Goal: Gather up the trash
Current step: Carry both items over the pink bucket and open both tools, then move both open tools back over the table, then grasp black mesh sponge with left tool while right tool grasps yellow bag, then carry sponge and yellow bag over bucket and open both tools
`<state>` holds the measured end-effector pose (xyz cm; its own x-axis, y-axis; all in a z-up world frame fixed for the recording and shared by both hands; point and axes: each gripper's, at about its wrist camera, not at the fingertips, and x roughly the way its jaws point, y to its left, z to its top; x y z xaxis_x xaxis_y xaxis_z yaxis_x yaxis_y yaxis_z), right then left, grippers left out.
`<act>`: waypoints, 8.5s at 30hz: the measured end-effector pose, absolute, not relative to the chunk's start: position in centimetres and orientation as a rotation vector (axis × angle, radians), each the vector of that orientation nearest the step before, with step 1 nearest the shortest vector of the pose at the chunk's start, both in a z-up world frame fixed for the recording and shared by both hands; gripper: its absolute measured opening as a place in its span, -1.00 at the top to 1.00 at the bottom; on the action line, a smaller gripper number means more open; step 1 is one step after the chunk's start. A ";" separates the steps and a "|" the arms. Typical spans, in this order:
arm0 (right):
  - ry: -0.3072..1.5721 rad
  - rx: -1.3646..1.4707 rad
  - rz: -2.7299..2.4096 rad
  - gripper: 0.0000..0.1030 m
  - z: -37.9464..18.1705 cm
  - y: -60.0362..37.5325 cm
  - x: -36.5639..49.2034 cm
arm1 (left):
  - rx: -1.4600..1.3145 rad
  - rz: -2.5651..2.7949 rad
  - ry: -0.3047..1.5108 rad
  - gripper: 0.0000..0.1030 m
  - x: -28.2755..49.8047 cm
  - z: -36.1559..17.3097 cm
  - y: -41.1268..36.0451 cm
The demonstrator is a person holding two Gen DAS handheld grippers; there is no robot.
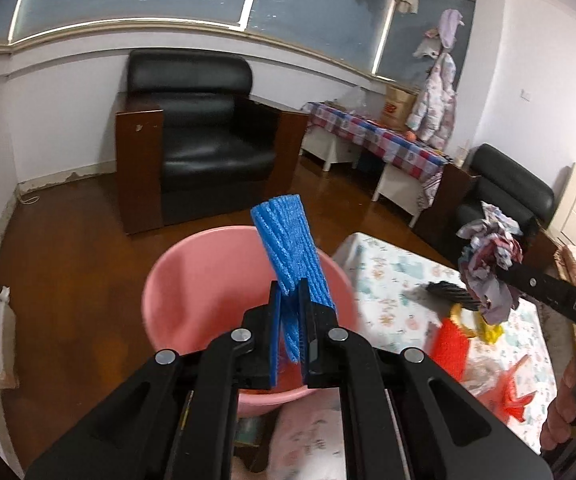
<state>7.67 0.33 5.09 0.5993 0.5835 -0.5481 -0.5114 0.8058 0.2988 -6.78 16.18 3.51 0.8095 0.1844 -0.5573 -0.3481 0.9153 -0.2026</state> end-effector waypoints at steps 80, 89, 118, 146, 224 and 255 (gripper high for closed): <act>0.764 0.043 0.732 -0.26 1.3 6.5 6.2 | -0.249 0.304 0.612 0.00 -8.1 1.7 18.5; 0.781 0.068 0.678 -0.27 0.0 2.5 4.2 | -0.225 0.272 0.669 -0.01 -6.7 1.0 16.1; 0.688 0.261 0.572 -0.64 -1.2 -10.4 -1.2 | -0.189 0.082 0.806 0.00 -4.0 -2.3 5.1; 0.700 0.287 0.305 -0.41 -1.9 -20.0 10.3 | -0.606 -0.107 0.976 0.00 12.0 -1.6 3.2; 0.858 0.196 0.817 0.75 3.0 9.6 8.2 | -0.343 0.330 0.472 0.81 -8.0 5.8 18.8; 0.936 0.166 0.821 0.22 -2.1 12.3 9.0 | -0.366 0.336 0.571 0.08 -6.7 1.9 20.8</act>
<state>9.00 12.33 -2.09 0.3212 0.6895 -0.6492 -0.5536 0.6929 0.4620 -6.74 20.83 1.92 0.7911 0.2048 -0.5764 -0.4041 0.8824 -0.2410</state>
